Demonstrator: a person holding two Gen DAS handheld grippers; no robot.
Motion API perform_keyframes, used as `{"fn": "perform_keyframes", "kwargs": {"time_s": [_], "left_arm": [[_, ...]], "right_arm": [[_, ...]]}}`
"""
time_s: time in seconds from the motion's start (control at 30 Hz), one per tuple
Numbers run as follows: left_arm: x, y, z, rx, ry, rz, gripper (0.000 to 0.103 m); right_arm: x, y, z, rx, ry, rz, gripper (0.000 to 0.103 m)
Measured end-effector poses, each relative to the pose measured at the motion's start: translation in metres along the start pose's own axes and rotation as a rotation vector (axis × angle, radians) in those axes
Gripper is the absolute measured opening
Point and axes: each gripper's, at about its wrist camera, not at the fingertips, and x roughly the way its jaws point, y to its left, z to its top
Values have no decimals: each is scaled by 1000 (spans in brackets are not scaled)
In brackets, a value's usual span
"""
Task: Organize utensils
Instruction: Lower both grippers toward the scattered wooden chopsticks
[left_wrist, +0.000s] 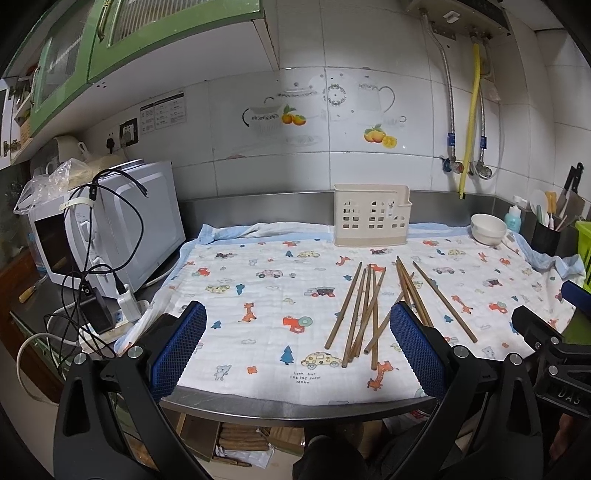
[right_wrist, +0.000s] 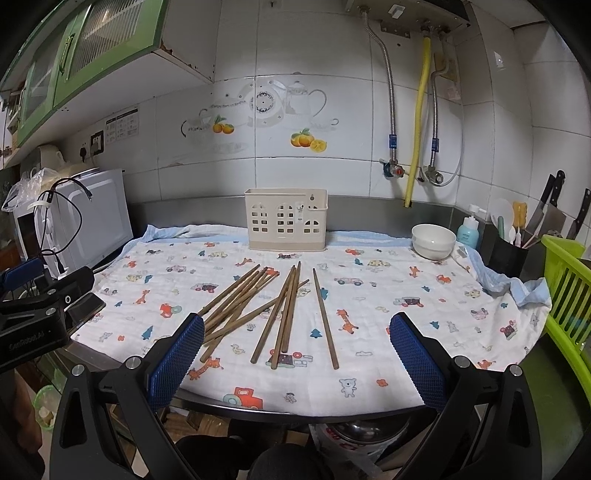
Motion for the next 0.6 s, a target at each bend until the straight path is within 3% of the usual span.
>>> {"fn": "perform_keyframes", "kwargs": {"time_s": [0.2,0.6], "left_arm": [[12,0,2,-4,19,6,98],[55,-7,4,23,76,-55,98]], "right_arm": [[11,-2,-1,-1,19,-6,97],[55,-20,-9,9,104,-35,97]]}}
